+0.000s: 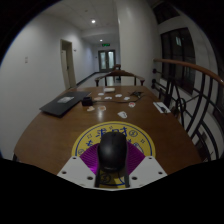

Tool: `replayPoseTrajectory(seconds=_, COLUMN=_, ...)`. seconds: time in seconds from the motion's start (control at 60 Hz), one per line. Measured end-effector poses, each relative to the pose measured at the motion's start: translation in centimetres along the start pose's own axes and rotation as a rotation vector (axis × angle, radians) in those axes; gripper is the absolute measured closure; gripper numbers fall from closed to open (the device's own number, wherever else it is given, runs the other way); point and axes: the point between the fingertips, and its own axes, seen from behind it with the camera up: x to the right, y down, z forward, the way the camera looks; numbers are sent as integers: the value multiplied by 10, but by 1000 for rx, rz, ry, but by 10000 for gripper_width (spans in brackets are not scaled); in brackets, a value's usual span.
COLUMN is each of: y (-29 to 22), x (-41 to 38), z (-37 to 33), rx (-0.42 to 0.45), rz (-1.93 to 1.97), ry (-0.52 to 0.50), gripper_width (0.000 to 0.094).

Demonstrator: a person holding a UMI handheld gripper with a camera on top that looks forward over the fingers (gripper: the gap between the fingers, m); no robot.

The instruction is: Arrange mouse

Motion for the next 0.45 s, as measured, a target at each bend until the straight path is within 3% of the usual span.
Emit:
replayPoseTrajectory(seconds=0.1, y=8, x=8, z=13, rx=-29, rz=-23, ry=-11, gripper_width=599)
replayPoseTrajectory(seconds=0.217, y=6, x=22, z=35, rx=-73, rz=-45, ry=-45, gripper_width=400)
replayPoseTrajectory(seconds=0.267, y=5, x=34, z=42, rx=-80, rz=-59, ry=-69, gripper_width=242)
replayPoseTrajectory(seconds=0.333, y=-5, x=36, z=30, rx=-20, rz=-75, ry=-72, gripper_width=70)
replayPoseTrajectory(seconds=0.45, y=-4, x=75, z=22, rx=25, rz=-40, ry=-61, gripper_width=81)
